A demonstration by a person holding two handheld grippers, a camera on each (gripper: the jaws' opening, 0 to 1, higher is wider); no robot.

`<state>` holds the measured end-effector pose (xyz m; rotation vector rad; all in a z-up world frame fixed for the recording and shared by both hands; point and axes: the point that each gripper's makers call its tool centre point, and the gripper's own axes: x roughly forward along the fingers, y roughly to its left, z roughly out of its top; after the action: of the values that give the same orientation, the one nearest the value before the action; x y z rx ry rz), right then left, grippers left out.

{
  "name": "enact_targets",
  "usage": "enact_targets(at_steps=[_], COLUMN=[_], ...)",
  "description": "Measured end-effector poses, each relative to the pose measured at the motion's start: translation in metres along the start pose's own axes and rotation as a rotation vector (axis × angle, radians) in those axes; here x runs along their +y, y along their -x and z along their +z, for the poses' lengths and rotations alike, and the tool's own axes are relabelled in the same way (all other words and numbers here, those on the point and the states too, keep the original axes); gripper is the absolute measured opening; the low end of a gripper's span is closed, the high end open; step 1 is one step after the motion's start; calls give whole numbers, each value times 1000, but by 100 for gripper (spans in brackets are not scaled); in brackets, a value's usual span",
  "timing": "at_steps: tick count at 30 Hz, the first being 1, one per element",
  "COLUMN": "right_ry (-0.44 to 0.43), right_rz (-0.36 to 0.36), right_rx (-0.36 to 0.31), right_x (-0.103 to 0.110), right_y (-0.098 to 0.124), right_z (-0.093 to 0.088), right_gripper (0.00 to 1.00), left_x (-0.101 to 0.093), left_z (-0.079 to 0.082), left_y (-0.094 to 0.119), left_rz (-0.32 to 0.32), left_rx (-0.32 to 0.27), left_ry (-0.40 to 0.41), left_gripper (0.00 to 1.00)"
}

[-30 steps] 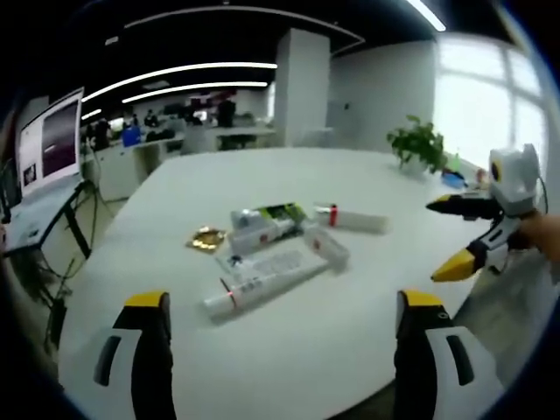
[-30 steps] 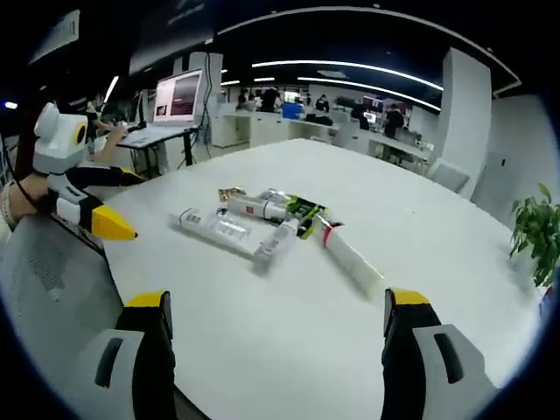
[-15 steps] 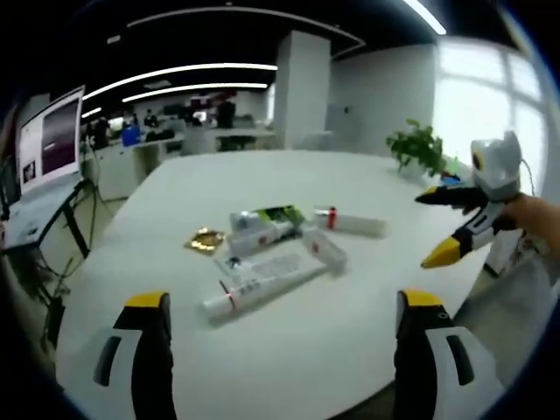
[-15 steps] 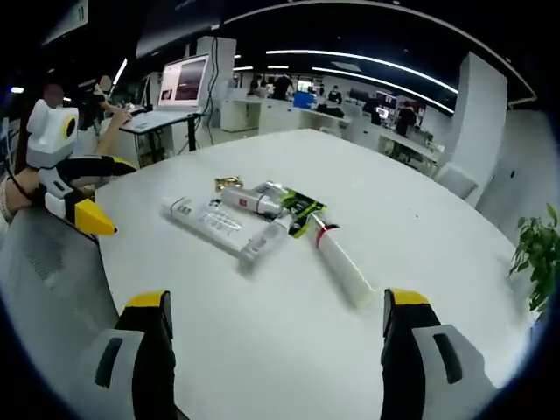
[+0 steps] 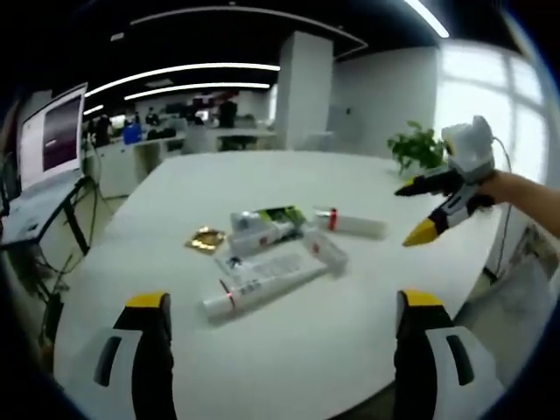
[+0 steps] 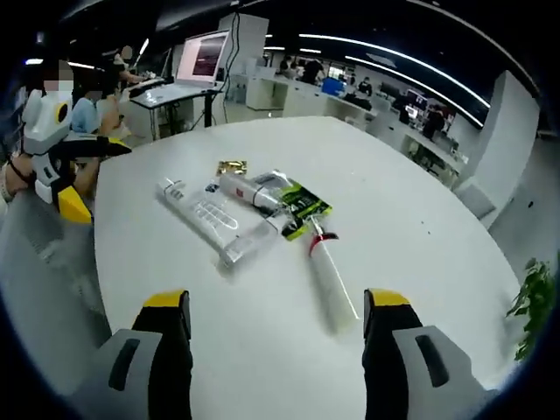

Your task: Arrange the skincare products in the storage area until every visible bottle or jar stands upright without overlapping.

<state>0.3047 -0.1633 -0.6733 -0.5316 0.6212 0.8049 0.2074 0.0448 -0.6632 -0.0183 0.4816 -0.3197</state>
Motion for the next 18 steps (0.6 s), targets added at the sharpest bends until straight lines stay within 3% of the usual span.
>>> enact_targets(at_steps=[11, 18], right_ry=[53, 65], right_rz=[70, 105], right_rx=[98, 170], right_x=[-21, -42], right_y=[-19, -38], right_z=[-6, -14], right_gripper=[60, 54], left_x=[2, 2], left_z=[-1, -3], left_y=[-1, -1], left_rz=[4, 4], left_rx=[6, 10], left_ry=[9, 13], left_gripper=[99, 99])
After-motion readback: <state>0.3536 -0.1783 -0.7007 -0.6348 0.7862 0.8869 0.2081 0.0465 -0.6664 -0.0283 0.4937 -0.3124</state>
